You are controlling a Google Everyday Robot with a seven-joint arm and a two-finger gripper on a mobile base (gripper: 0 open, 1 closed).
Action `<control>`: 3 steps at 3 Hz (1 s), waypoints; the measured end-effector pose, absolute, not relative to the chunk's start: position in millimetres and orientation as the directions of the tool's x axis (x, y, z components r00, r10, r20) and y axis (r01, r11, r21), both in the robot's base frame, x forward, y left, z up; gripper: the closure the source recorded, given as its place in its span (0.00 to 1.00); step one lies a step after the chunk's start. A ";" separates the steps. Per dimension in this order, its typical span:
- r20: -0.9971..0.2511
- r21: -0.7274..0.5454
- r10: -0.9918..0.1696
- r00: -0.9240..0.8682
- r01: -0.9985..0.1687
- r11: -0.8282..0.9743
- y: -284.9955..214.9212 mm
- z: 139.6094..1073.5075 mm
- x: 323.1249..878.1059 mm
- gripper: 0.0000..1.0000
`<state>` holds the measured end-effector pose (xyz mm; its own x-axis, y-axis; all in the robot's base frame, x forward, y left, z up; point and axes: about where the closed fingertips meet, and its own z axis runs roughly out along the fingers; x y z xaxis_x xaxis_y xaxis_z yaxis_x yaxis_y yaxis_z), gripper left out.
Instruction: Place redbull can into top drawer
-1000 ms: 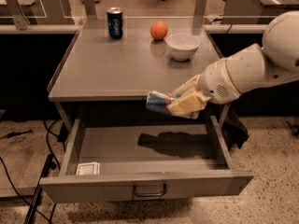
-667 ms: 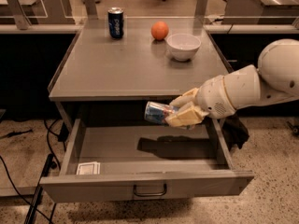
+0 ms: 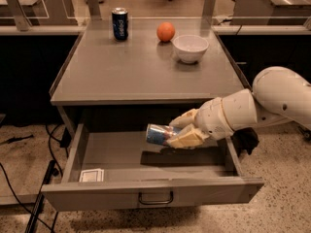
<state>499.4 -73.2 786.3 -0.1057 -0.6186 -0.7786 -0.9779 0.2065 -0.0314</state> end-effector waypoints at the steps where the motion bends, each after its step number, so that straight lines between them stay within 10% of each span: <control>1: -0.758 -0.073 -0.648 -0.077 -0.977 0.201 -81.2 774.5 493.0 1.00; 3: -0.742 -0.211 -0.667 0.063 -0.967 0.144 -68.7 731.9 508.8 1.00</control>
Offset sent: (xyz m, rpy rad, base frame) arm 0.0043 -0.0048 -0.0566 -0.0836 -0.2393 0.0352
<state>508.8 -68.7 731.9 0.0630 -0.6670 -0.7424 -0.9668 0.1439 -0.2113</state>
